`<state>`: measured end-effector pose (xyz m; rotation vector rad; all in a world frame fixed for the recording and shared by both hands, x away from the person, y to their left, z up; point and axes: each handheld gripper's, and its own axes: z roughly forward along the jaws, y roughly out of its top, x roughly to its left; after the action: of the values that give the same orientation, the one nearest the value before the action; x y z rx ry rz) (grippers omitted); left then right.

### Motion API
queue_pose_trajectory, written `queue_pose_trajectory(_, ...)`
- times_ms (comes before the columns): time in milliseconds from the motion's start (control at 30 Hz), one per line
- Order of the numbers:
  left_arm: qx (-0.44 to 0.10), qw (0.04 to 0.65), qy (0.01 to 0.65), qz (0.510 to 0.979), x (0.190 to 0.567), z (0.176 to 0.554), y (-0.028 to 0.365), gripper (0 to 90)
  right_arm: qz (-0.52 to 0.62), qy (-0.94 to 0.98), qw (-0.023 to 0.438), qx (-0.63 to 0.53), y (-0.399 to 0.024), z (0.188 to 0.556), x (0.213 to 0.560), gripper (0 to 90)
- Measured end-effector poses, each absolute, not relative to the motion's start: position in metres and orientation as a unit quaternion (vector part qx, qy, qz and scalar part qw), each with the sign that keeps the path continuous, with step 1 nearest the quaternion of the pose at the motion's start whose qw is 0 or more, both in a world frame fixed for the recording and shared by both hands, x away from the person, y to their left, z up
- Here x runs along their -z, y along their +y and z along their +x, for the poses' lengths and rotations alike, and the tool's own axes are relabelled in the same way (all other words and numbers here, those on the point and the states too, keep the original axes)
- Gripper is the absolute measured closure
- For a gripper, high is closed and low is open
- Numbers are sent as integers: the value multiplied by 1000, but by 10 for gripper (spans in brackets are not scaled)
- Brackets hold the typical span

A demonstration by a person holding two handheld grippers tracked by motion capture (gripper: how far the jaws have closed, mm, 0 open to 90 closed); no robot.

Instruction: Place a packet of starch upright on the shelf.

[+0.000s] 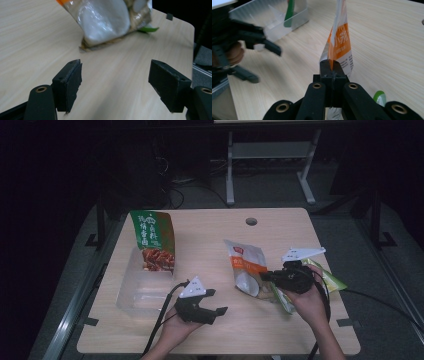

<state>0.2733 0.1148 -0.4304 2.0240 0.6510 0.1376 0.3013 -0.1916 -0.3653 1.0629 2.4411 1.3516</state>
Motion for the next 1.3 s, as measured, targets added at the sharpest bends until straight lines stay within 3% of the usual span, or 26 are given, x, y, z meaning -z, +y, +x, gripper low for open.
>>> queue_pose_trajectory(333, -21, 485, 289, 825, 444, 307, 101, 251, 300, 834, 65, -459, -180, 284, 352, 900)
queue_pose_trajectory(467, -1, 498, 302, 812, 447, 314, 103, 325, 278, 840, 50, -464, -177, 283, 353, 900)
queue_pose_trajectory(567, 38, 528, 313, 788, 448, 319, 106, 531, 266, 842, 44, -467, -175, 283, 355, 900)
queue_pose_trajectory(633, 42, 532, 312, 786, 447, 319, 106, 666, 264, 841, 44, -469, -175, 283, 356, 900)
queue_pose_trajectory(667, 40, 531, 311, 788, 446, 319, 106, 666, 264, 841, 44, -469, -175, 283, 356, 900)
queue_pose_trajectory(733, 38, 530, 305, 790, 444, 317, 105, 822, 265, 840, 46, -471, -177, 284, 358, 900)
queue_pose_trajectory(833, 27, 533, 299, 791, 441, 314, 103, 890, 270, 837, 48, -473, -179, 286, 360, 900)
queue_pose_trajectory(1300, -34, 507, 302, 807, 432, 304, 110, 895, 305, 835, 47, -455, -181, 299, 383, 891)
